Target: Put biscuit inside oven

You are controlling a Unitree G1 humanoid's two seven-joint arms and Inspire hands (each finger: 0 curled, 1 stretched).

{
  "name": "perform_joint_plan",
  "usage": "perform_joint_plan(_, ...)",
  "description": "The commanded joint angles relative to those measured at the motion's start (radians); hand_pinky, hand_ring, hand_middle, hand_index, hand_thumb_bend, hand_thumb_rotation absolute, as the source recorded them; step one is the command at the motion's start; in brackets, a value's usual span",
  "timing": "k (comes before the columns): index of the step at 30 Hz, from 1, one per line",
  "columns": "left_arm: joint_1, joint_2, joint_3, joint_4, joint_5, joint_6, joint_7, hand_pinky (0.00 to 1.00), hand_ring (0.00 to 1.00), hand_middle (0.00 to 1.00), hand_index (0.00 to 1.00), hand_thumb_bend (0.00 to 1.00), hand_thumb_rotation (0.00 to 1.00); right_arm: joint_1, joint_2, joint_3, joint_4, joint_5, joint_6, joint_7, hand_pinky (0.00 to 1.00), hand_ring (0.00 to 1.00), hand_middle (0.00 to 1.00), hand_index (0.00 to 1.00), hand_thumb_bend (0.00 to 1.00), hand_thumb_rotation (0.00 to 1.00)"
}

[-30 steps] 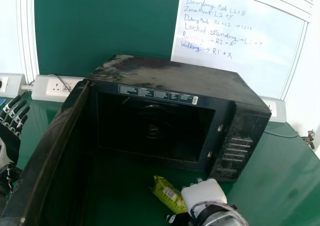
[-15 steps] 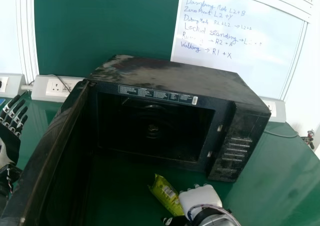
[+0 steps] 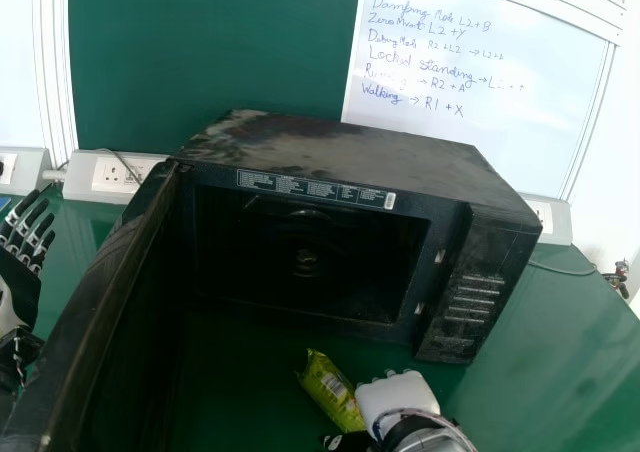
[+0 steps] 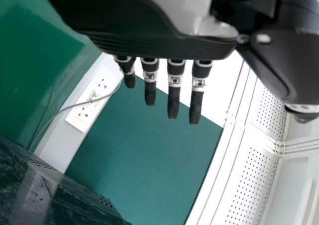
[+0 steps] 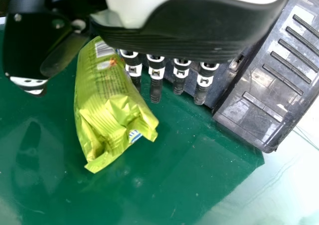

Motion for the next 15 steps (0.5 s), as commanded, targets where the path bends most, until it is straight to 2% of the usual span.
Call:
perform_joint_plan(1, 0.002, 0.013, -0.004, -0.005, 0.003, 0.007, -0.004, 1.00, 0.93, 0.86, 0.80, 0.21, 0.76, -0.004, 0.006, -0.003, 0.021, 0.007, 0.011, -0.014, 0.95, 0.95, 0.96, 0.93, 0.85, 0.34)
perform_joint_plan(12, 0.003, 0.007, -0.006, -0.013, -0.001, 0.008, 0.005, 0.99, 0.90, 0.84, 0.80, 0.22, 0.75, -0.025, -0.017, 0.003, 0.066, 0.008, 0.006, -0.018, 0.96, 0.95, 0.96, 0.94, 0.81, 0.36)
perform_joint_plan(15, 0.002, 0.007, -0.005, -0.016, -0.002, 0.012, 0.012, 0.98, 0.89, 0.84, 0.80, 0.22, 0.74, -0.035, -0.016, 0.000, 0.085, 0.014, 0.016, -0.028, 0.96, 0.95, 0.96, 0.94, 0.84, 0.33)
